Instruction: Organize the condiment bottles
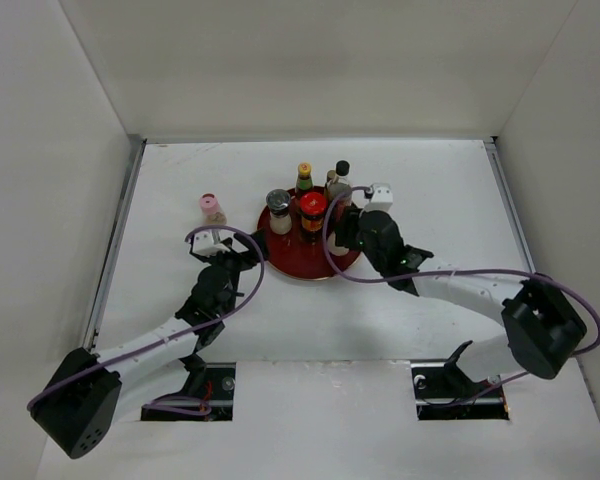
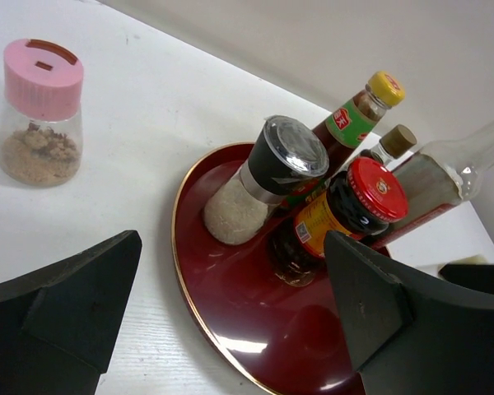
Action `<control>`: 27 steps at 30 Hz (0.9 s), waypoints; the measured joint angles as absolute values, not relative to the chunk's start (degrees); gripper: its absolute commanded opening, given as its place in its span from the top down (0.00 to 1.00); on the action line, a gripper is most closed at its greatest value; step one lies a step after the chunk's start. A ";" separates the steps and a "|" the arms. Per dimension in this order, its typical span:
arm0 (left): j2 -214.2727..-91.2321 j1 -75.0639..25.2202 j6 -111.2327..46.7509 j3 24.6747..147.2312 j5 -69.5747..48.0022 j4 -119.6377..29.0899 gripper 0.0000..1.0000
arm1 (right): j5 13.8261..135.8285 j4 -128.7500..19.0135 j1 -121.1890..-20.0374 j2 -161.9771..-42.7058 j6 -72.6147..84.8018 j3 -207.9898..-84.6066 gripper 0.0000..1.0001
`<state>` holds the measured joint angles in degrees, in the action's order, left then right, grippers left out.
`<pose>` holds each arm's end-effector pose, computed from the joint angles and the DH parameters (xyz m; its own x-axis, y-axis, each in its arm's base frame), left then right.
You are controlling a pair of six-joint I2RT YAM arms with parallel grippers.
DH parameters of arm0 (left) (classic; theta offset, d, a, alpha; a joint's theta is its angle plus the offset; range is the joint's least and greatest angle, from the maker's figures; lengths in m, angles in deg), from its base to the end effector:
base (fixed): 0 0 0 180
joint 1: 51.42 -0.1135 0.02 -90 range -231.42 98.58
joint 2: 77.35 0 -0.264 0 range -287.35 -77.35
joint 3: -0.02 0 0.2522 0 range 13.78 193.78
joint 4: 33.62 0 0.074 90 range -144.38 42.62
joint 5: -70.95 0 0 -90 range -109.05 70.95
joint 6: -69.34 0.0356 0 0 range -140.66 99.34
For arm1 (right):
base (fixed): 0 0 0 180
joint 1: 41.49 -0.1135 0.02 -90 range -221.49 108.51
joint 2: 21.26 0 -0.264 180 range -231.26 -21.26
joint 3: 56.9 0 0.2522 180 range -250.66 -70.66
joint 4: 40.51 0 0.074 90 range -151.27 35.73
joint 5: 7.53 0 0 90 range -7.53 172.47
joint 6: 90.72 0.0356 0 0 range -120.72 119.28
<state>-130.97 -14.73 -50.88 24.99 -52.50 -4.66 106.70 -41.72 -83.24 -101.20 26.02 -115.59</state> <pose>0.1628 -0.0969 0.2057 -0.0247 -0.5053 -0.8626 0.0510 0.8611 -0.5059 0.2390 0.1937 0.2414 -0.4004 0.1926 -0.8959 -0.1613 0.9476 0.2758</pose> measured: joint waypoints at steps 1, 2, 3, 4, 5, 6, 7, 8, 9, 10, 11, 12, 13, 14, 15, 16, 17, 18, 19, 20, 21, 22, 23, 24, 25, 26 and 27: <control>-130.73 -15.04 -50.92 24.99 -52.67 -4.72 0.05 | 106.76 -41.37 -83.81 -102.38 25.74 -115.74 0.56; -130.69 -15.32 -50.92 24.99 -52.87 -4.75 0.05 | 106.83 -41.04 -84.16 -103.50 25.43 -115.92 0.55; -130.69 -15.70 -50.94 24.99 -52.96 -4.79 0.05 | 107.00 -40.69 -84.40 -104.68 24.93 -116.07 0.55; -130.71 -16.11 -50.94 24.99 -53.07 -5.03 0.05 | 107.26 -40.49 -84.71 -105.92 24.49 -116.33 0.54; -130.73 -16.53 -50.97 24.99 -53.24 -5.31 0.06 | 107.64 -40.34 -84.88 -106.97 24.10 -116.60 0.54; -130.82 -16.88 -50.99 24.99 -53.50 -5.66 0.06 | 108.23 -40.25 -85.04 -108.09 23.64 -116.79 0.52; -131.08 -17.18 -51.03 25.05 -53.83 -6.19 0.06 | 108.75 -40.32 -85.15 -109.07 23.22 -117.01 0.51; -131.34 -17.40 -51.12 25.20 -54.27 -7.02 0.06 | 109.14 -40.36 -85.32 -109.95 22.92 -117.25 0.47; -131.72 -17.60 -51.18 25.53 -54.77 -8.37 0.05 | 109.71 -40.14 -85.47 -110.78 22.52 -117.82 0.42; -132.04 -17.71 -51.34 26.12 -55.32 -10.04 0.05 | 110.04 -40.54 -85.67 -111.32 22.02 -118.65 0.34; -132.28 -17.77 -51.53 26.93 -55.89 -11.91 0.05 | 110.26 -40.75 -85.82 -111.63 21.91 -119.18 0.27; -132.50 -17.86 -51.71 28.09 -56.46 -14.08 0.05 | 110.50 -41.02 -86.00 -111.80 21.63 -119.70 0.21; -132.57 -18.01 -51.97 29.47 -57.09 -16.40 0.04 | 110.63 -41.24 -86.17 -111.80 21.47 -120.01 0.15; -132.59 -18.06 -52.15 31.13 -57.72 -18.71 0.04 | 110.70 -41.39 -86.30 -111.80 21.28 -120.27 0.11; -132.59 -18.19 -52.32 32.64 -58.20 -20.64 0.04 | 110.76 -41.61 -86.50 -111.74 21.12 -120.49 0.08; -132.63 -18.49 -52.50 34.45 -58.73 -22.80 0.04 | 110.78 -41.87 -86.59 -111.61 21.02 -120.51 0.05; -132.74 -18.97 -52.65 36.35 -59.28 -24.85 0.04 | 110.78 -42.39 -86.74 -111.19 20.97 -120.47 0.04; -133.03 -19.59 -52.74 38.01 -59.67 -26.47 0.03 | 110.78 -42.92 -86.89 -110.58 20.93 -120.38 0.02; -133.55 -20.37 -52.85 39.94 -60.08 -28.20 0.03 | 110.76 -43.60 -87.03 -109.53 20.91 -120.20 0.01; -134.38 -21.20 -52.93 41.64 -60.48 -29.42 0.04 | 110.76 -43.75 -87.27 -107.93 20.91 -119.70 0.01; -135.54 -22.14 -53.02 43.21 -60.78 -30.49 0.04 | 110.76 -44.05 -87.46 -106.16 20.88 -119.13 0.01; -136.96 -23.11 -53.09 44.57 -61.00 -31.35 0.04 | 110.78 -44.27 -87.77 -103.93 20.91 -118.39 0.01; -138.47 -24.00 -53.11 45.64 -61.13 -31.89 0.04 | 110.83 -44.43 -88.12 -101.88 20.88 -117.69 0.01; -140.41 -25.03 -53.13 46.78 -61.20 -32.55 0.04 | 110.87 -44.40 -88.58 -99.56 20.88 -116.84 0.01; -142.69 -26.08 -53.15 47.94 -61.22 -33.07 0.05 | 111.00 -44.43 -89.06 -97.33 20.93 -115.94 0.00; -144.85 -27.06 -53.17 48.90 -61.20 -33.47 0.05 | 111.00 -44.34 -89.54 -95.43 20.97 -115.09 0.00; -147.30 -28.13 -53.17 50.01 -61.11 -33.92 0.06 | 111.00 -44.16 -90.02 -93.44 21.08 -114.02 0.00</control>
<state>-147.30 -28.13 -53.17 50.01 -61.11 -33.92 111.00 -44.16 -90.02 -93.44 21.08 -114.02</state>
